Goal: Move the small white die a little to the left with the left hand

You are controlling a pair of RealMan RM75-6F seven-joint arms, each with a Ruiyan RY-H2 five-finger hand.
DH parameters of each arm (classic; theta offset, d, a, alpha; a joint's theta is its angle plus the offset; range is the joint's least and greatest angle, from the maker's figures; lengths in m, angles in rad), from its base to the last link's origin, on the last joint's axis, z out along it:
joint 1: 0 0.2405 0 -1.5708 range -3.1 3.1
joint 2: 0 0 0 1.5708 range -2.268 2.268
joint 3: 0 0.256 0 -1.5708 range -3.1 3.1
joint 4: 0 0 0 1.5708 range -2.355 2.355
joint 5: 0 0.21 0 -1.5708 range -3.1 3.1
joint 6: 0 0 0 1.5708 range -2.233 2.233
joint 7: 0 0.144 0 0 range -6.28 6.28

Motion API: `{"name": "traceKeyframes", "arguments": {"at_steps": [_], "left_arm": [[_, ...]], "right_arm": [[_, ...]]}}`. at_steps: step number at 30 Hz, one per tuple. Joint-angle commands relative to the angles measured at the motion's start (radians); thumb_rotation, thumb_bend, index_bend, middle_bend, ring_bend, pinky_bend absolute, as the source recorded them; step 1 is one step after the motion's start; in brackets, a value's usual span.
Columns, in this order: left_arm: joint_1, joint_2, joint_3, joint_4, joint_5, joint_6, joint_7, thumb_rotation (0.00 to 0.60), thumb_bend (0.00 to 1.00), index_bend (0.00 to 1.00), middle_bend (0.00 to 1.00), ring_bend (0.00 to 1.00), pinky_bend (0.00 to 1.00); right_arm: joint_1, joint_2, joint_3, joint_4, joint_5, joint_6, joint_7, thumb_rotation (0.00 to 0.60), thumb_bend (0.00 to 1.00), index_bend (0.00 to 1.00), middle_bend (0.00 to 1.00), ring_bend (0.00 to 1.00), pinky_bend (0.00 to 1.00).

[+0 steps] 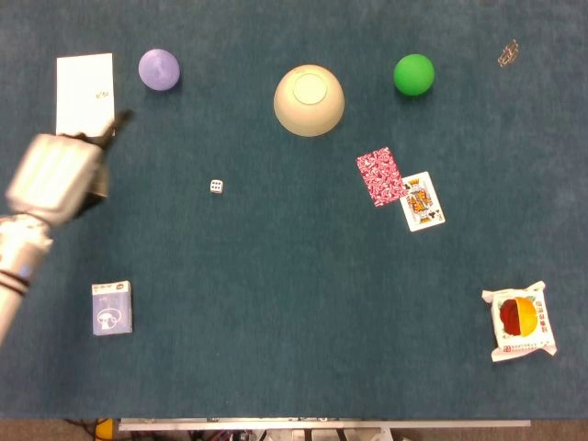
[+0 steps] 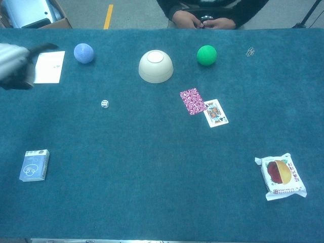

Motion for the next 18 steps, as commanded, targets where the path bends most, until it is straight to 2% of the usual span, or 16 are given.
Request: {"name": "traceKeyframes", "arguments": {"at_steps": [1, 6, 8, 13, 18], "left_arm": [[0.119, 0.030, -0.033, -0.010, -0.030, 0.159, -0.023, 0.600, 0.71, 0.02, 0.37, 0.30, 0.32], [0.225, 0.031, -0.052, -0.022, -0.058, 0.305, -0.023, 0.557, 0.64, 0.02, 0.31, 0.23, 0.23], [0.252, 0.032, -0.047, -0.024, -0.054, 0.328, -0.027, 0.539, 0.63, 0.02, 0.30, 0.22, 0.21], [0.318, 0.023, -0.043, -0.024, -0.056, 0.383, -0.017, 0.537, 0.62, 0.02, 0.29, 0.21, 0.18], [0.354, 0.000, -0.046, -0.003, -0.050, 0.385, -0.045, 0.537, 0.62, 0.02, 0.29, 0.21, 0.18]], "right_arm": [[-0.002, -0.002, 0.004, 0.006, 0.007, 0.003, -0.008, 0.600, 0.30, 0.31, 0.22, 0.11, 0.23], [-0.005, -0.023, 0.016, 0.030, 0.018, 0.028, -0.066, 0.600, 0.30, 0.31, 0.22, 0.11, 0.23], [-0.007, -0.033, 0.018, 0.038, 0.020, 0.037, -0.080, 0.600, 0.30, 0.31, 0.22, 0.11, 0.22], [-0.012, -0.049, 0.021, 0.046, 0.023, 0.046, -0.085, 0.600, 0.30, 0.30, 0.22, 0.09, 0.18], [-0.015, -0.051, 0.021, 0.046, 0.023, 0.047, -0.077, 0.600, 0.30, 0.31, 0.22, 0.09, 0.18]]}}
